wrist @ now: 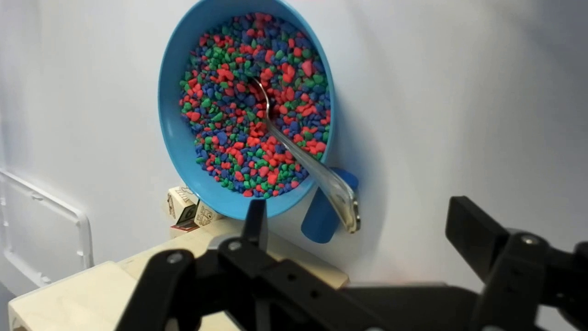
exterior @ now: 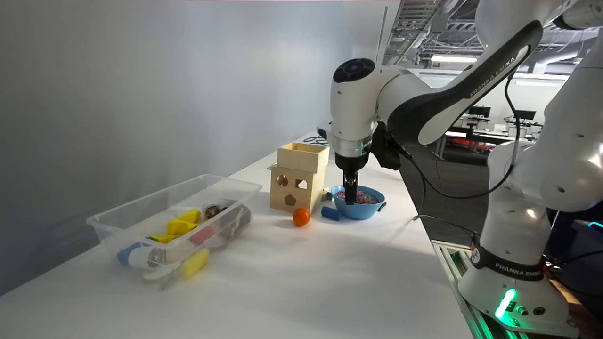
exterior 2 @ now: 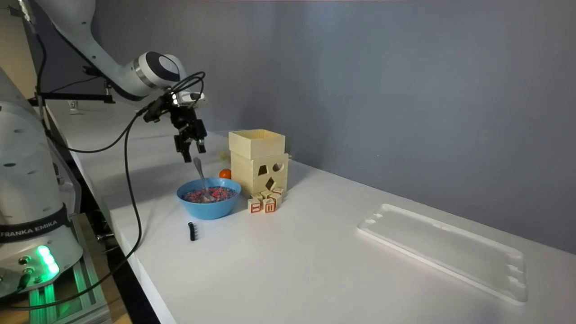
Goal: Put some cereal from the blue bowl in the topmost box.
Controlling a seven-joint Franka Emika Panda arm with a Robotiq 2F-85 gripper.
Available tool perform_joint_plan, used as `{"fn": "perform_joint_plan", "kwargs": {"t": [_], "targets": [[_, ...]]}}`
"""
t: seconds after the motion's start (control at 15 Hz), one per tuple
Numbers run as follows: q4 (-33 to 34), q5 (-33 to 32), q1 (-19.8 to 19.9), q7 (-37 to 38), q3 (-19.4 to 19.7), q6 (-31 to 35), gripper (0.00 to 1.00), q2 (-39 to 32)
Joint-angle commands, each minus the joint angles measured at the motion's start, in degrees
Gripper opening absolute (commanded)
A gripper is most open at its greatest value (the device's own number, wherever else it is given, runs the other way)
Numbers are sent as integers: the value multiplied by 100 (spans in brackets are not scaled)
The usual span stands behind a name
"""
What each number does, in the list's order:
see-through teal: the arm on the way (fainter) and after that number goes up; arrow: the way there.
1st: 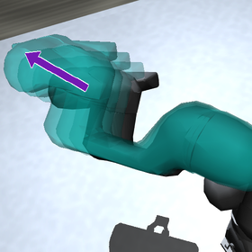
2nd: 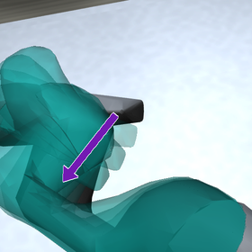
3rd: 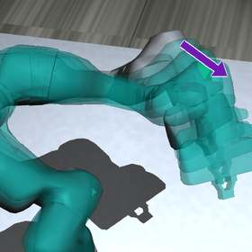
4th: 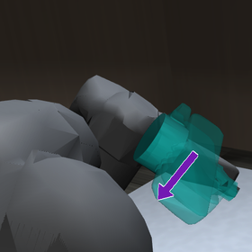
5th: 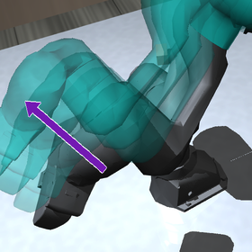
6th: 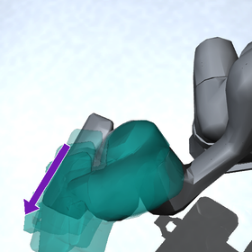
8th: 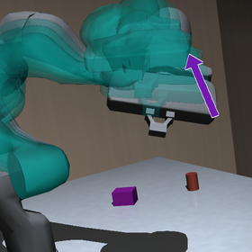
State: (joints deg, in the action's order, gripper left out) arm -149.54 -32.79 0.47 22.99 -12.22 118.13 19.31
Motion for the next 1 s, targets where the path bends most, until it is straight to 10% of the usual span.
{"fn": "perform_joint_plan", "kwargs": {"t": [0.0, 0.93], "targets": [[148, -346, 38, 281, 38, -89, 100, -330], [152, -748, -153, 801, -4, -261, 100, -486]]}}
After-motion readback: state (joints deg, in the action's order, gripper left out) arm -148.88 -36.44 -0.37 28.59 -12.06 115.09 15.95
